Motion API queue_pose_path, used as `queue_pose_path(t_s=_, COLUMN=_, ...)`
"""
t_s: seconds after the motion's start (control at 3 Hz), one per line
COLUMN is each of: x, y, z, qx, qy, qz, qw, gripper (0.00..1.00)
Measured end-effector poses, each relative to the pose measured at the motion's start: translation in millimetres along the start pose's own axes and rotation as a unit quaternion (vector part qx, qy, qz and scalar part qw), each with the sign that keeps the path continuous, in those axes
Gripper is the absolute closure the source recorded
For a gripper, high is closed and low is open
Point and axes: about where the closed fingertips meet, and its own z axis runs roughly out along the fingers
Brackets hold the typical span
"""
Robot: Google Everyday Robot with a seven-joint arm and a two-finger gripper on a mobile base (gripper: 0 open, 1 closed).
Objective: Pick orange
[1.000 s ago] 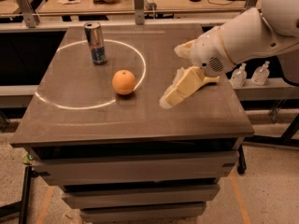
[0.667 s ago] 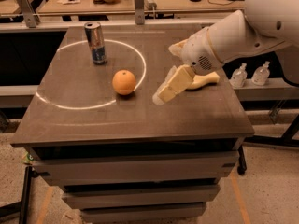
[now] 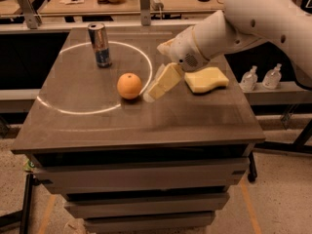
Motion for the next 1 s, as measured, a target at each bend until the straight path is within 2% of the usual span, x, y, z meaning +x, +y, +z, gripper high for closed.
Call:
queue_pose_path(t_s=0.33, x=-7, y=-3, z=27, qx=-0.022, qy=-0.005, qz=-0.011, qw=0.9997, gripper=0.0)
queue_pose_path(t_s=1.0, x=-1, y=-5, z=64, qx=-0.054, qy=0.001, qz=-0.003, qw=0.9985, gripper=0.0)
